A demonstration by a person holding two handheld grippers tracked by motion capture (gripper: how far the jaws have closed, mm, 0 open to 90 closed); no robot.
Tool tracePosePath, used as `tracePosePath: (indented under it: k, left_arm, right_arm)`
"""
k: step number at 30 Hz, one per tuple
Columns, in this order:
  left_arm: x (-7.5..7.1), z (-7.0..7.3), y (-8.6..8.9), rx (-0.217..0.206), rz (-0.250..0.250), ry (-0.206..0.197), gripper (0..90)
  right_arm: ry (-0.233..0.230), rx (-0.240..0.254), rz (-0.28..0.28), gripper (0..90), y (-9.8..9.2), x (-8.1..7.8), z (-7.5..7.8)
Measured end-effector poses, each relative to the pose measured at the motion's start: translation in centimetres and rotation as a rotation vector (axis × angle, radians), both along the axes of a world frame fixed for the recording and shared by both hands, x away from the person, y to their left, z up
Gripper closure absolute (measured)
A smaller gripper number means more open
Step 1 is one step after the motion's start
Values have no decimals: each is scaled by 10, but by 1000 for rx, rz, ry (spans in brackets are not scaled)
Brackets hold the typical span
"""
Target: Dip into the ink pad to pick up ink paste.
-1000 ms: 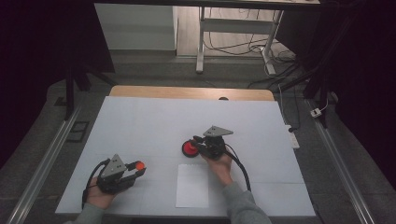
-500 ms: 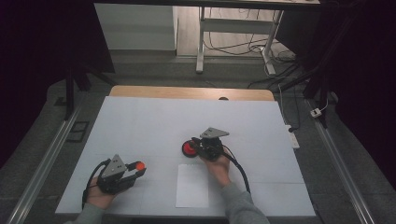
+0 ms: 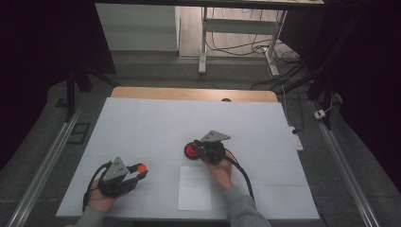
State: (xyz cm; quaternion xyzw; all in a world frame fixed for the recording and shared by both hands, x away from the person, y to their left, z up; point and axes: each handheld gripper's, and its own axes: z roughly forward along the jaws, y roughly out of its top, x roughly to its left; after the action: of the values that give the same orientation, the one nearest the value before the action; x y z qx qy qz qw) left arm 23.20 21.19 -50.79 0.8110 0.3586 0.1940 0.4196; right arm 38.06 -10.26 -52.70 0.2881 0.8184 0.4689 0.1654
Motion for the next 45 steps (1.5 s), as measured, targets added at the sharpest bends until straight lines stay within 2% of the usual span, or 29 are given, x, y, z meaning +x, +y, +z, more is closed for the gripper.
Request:
tracePosePath:
  k: [30, 36, 40, 43, 45]
  left_arm:
    - [0, 0, 0, -2, 3, 1, 654]
    - [1, 0, 2, -8, 7, 0, 654]
    - [1, 0, 3, -11, 11, 2, 654]
    - [2, 0, 4, -14, 14, 2, 654]
    - [2, 0, 5, -14, 14, 3, 654]
  right_arm:
    - [-5, 16, 4, 738, -1, 0, -2]
    - [7, 10, 1, 736, -1, 1, -1]
    - [17, 36, -8, 735, -4, 3, 1]
    - [16, 121, -29, 735, -11, 3, 7]
    - [16, 128, -25, 736, -13, 3, 11]
